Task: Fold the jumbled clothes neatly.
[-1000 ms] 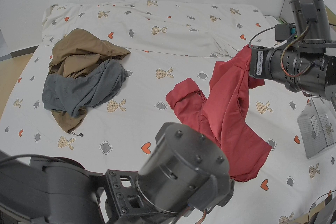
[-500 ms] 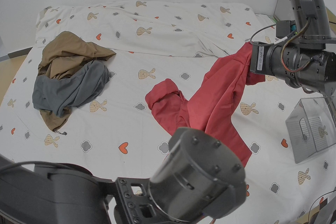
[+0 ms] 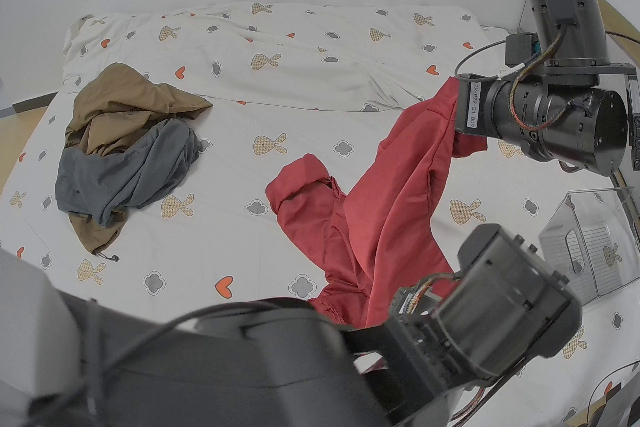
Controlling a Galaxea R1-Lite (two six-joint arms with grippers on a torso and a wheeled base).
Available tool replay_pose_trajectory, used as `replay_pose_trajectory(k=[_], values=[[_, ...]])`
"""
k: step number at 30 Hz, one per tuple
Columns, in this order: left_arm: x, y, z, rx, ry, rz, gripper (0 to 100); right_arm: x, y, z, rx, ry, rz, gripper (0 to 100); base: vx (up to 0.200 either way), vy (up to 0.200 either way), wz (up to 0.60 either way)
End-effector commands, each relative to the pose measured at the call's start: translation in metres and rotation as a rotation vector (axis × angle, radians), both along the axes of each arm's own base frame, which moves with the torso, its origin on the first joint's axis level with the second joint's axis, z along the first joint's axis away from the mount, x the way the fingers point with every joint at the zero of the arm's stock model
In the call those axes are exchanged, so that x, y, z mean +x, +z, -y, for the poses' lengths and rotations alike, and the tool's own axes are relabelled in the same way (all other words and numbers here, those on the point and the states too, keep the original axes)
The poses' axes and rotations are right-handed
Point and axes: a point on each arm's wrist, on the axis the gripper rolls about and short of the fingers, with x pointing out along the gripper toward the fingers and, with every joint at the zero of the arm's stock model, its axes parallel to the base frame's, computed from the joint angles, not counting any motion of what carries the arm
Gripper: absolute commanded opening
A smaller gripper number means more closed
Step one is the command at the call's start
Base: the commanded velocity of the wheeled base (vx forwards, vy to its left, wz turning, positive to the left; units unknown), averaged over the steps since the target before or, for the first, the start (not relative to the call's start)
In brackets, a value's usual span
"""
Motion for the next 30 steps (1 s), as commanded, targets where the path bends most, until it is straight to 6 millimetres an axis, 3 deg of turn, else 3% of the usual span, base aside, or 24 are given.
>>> replay_pose_trajectory(k=[1, 8, 19, 23, 30], values=[[0.012, -0.038, 0.032, 0.073, 0.099, -0.03, 100, 0.005, -0.005, -0.005, -0.018, -0.039, -0.002, 0, 0.0, 0.0, 0.0], [0.025, -0.045, 0.037, 0.071, 0.125, -0.034, 100, -0.007, -0.005, -0.014, -0.021, -0.004, 0.0, 0, 0.0, 0.0, 0.0], [0.066, -0.058, 0.037, 0.067, 0.227, -0.052, 100, -0.036, 0.003, -0.025, -0.003, 0.096, 0.019, 0, 0.0, 0.0, 0.0], [0.083, -0.052, 0.035, 0.045, 0.264, -0.048, 100, -0.062, 0.004, -0.03, -0.006, 0.176, 0.022, 0, 0.0, 0.0, 0.0], [0.088, -0.035, 0.039, 0.006, 0.29, -0.031, 100, -0.07, 0.001, -0.033, -0.023, 0.171, 0.027, 0, 0.0, 0.0, 0.0]])
